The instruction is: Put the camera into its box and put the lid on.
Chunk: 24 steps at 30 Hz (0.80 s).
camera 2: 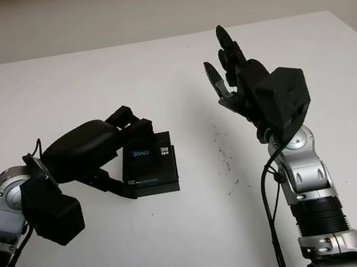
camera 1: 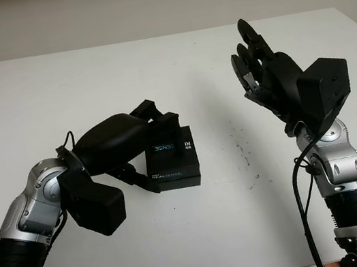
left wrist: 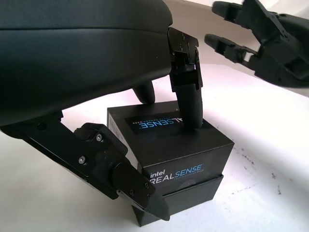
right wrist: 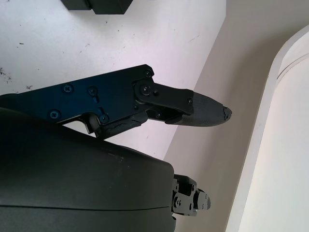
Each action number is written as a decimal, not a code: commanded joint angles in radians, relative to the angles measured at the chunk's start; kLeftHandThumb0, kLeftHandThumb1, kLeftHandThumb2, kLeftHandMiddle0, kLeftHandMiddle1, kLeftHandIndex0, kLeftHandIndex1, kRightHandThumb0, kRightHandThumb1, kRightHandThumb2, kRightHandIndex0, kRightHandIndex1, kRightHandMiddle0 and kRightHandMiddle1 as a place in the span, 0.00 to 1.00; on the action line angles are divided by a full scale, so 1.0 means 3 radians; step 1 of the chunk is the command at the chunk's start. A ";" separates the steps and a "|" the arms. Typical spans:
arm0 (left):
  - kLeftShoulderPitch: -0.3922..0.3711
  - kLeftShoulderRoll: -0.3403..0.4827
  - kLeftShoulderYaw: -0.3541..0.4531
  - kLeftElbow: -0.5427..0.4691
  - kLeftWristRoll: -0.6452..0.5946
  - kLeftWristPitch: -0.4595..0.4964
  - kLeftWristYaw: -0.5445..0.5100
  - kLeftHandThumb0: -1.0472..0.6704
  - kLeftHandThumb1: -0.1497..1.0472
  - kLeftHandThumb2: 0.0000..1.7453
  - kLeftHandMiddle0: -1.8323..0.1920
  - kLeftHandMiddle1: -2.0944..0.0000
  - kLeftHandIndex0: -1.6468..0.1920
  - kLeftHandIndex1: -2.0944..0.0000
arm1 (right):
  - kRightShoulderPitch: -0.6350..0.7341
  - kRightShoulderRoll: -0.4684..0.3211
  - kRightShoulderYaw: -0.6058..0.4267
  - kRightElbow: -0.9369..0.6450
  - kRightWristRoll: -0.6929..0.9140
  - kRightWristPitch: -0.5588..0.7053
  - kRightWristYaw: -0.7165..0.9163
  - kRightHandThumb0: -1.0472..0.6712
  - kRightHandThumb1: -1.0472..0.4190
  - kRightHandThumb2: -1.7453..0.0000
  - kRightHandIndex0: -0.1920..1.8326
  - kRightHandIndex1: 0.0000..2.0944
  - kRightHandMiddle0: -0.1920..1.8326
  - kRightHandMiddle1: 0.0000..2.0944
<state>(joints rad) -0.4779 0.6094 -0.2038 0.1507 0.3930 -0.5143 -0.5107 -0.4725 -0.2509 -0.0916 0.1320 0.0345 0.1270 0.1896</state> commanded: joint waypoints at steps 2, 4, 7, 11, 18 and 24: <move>0.0150 -0.0019 -0.0046 -0.0087 -0.0018 0.0038 -0.0004 0.41 1.00 0.07 0.88 0.16 0.92 0.36 | -0.0007 -0.0020 0.0009 -0.0062 -0.0022 -0.0007 -0.0021 0.27 0.00 0.67 0.07 0.03 0.06 0.05; 0.0192 -0.0024 -0.0028 -0.0155 -0.0031 0.0036 0.0030 0.40 1.00 0.06 0.88 0.16 0.93 0.36 | -0.0009 -0.0016 0.0006 -0.0058 -0.0021 -0.0016 -0.0023 0.27 0.00 0.67 0.07 0.03 0.06 0.05; 0.0245 -0.0009 -0.0016 -0.0271 -0.0033 0.0049 0.0029 0.39 1.00 0.06 0.86 0.20 0.94 0.37 | -0.0008 -0.0014 -0.0001 -0.0058 -0.0007 -0.0018 -0.0016 0.26 0.00 0.68 0.07 0.03 0.06 0.05; 0.0312 0.0010 -0.0015 -0.0423 -0.0065 0.0112 -0.0037 0.39 1.00 0.08 0.86 0.25 0.94 0.40 | -0.0012 -0.0015 0.0010 -0.0063 -0.0027 0.0005 -0.0037 0.27 0.00 0.68 0.07 0.03 0.06 0.05; 0.0395 0.0059 -0.0005 -0.0612 -0.0108 0.0217 -0.0151 0.39 1.00 0.10 0.86 0.23 0.93 0.45 | -0.0003 -0.0009 0.0011 -0.0082 -0.0041 0.0016 -0.0043 0.27 0.00 0.67 0.07 0.03 0.06 0.05; 0.0391 0.0078 -0.0004 -0.0564 -0.0048 0.0149 -0.0099 0.38 1.00 0.10 0.87 0.17 0.92 0.44 | 0.0001 -0.0010 0.0005 -0.0077 -0.0025 0.0021 -0.0037 0.27 0.00 0.67 0.07 0.03 0.06 0.05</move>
<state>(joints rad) -0.3886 0.6241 -0.1854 -0.0166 0.3754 -0.4531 -0.5327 -0.4725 -0.2503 -0.0867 0.1320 0.0209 0.1276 0.1791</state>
